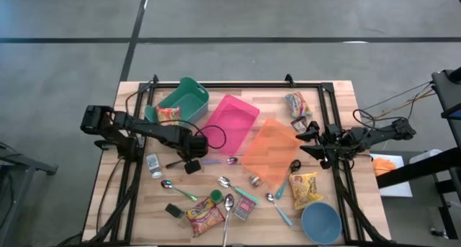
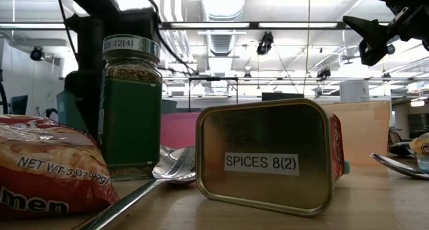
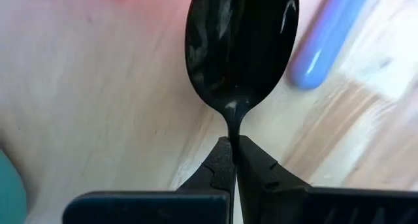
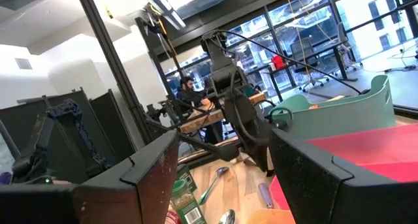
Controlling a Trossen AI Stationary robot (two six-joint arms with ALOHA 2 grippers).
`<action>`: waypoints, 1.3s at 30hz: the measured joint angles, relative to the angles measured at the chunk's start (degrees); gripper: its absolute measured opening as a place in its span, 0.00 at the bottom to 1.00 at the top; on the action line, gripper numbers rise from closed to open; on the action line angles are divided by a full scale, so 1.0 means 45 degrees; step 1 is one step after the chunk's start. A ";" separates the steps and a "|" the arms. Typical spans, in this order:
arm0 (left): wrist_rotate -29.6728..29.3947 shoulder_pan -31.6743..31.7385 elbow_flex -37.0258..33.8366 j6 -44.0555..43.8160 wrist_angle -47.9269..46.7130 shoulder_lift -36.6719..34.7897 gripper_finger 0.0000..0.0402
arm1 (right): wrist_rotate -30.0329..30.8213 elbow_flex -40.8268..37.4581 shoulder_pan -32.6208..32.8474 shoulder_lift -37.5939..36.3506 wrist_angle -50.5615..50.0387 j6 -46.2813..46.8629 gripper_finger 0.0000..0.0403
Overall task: Pick & Place Food Item
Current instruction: Put the black spoon into the pink bin
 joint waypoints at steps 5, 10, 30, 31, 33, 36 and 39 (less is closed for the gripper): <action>0.0041 -0.0024 0.0000 -0.0228 -0.0063 -0.0670 0.00 | 0.0000 0.0000 -0.0002 0.0000 -0.0002 0.0000 0.58; 0.0209 -0.0024 0.0015 -0.0643 -0.0204 -0.1464 0.00 | 0.0004 0.0000 -0.0004 0.0000 -0.0005 0.0000 0.58; 0.0055 -0.0034 0.1316 -0.2813 -0.0447 -0.3804 0.00 | 0.0011 0.0000 0.0000 0.0000 0.0005 0.0000 0.58; -0.0047 -0.0034 0.1582 -0.2626 -0.0447 -0.3804 0.00 | 0.0015 0.0000 0.0000 0.0000 0.0005 0.0000 0.58; -0.0274 -0.0034 0.2153 -0.2304 -0.0576 -0.3804 0.00 | 0.0015 0.0000 0.0000 0.0000 0.0005 0.0000 0.58; -0.0794 0.0005 0.2917 -0.1968 -0.0918 -0.3804 0.00 | 0.0019 0.0000 0.0000 0.0000 0.0001 0.0000 0.58; -0.1226 0.0020 0.3397 -0.1887 -0.0913 -0.3804 0.00 | 0.0019 0.0000 -0.0003 0.0000 0.0000 0.0000 0.58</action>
